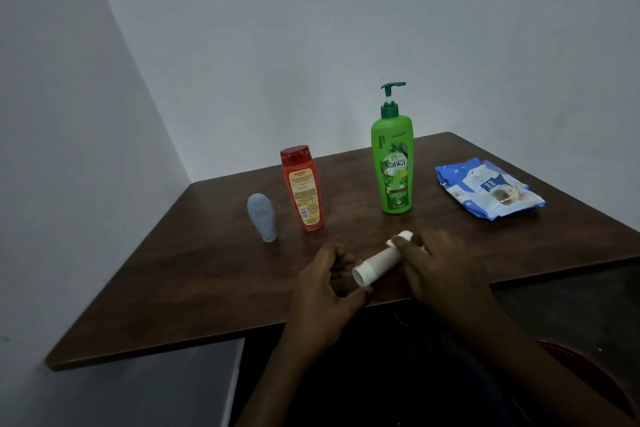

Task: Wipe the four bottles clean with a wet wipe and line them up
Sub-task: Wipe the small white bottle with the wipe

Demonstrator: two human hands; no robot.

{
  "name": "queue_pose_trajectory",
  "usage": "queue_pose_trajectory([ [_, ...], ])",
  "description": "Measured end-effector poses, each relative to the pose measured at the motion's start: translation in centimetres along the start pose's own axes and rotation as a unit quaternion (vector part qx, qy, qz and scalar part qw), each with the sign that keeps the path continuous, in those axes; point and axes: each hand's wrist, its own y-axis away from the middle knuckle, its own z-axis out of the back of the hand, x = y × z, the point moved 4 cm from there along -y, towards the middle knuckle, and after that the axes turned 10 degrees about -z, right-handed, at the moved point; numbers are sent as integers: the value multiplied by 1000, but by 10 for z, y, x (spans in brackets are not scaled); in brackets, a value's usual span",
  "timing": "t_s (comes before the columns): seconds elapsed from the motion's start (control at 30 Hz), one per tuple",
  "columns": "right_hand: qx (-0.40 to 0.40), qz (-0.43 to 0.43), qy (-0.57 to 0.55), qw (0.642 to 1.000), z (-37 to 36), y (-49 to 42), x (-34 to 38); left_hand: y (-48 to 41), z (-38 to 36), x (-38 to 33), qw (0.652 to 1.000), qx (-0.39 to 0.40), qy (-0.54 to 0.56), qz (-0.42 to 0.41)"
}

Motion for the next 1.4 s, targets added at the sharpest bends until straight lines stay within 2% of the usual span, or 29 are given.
queue_pose_trajectory([
  [0.07, 28, -57, 25, 998, -4, -6, -19, 0, 0, 1, 1000, 0, -8, -8],
  [0.17, 59, -85, 17, 994, -6, -5, -20, 0, 1, 3, 1000, -4, -18, -18],
  [0.3, 45, -59, -10, 997, 7, -4, 10, -2, 1, 2, 999, -9, -33, -25],
  [0.4, 32, 8, -9, 999, 11, 4, 32, -1, 0, 1, 999, -6, -28, -19],
  [0.5, 51, 63, 7, 997, 7, 9, 39, -1, -1, 1, 1000, -2, -16, -8],
  [0.6, 69, 8, 32, 997, 6, -2, 19, -2, -2, 3, 1000, 3, -2, -5],
  [0.7, 155, -53, 80, 983, 6, -18, -7, -1, -2, 4, 999, 11, -15, -30],
  [0.8, 270, -61, 65, 959, 5, -33, -18, -2, -1, 3, 995, 8, -53, -89],
  [0.87, 319, -56, 56, 944, 3, -39, -12, -2, -1, 3, 993, 3, -57, -107],
  [1.17, 350, 51, 25, 935, 1, -44, 37, -1, -4, 10, 991, -15, -52, -123],
  [1.27, 371, 16, 13, 929, 17, -55, 18, -1, -3, 7, 989, -14, -61, -132],
  [1.4, 422, -21, 64, 904, 21, -63, -1, 0, -1, 9, 989, -11, -67, -134],
])
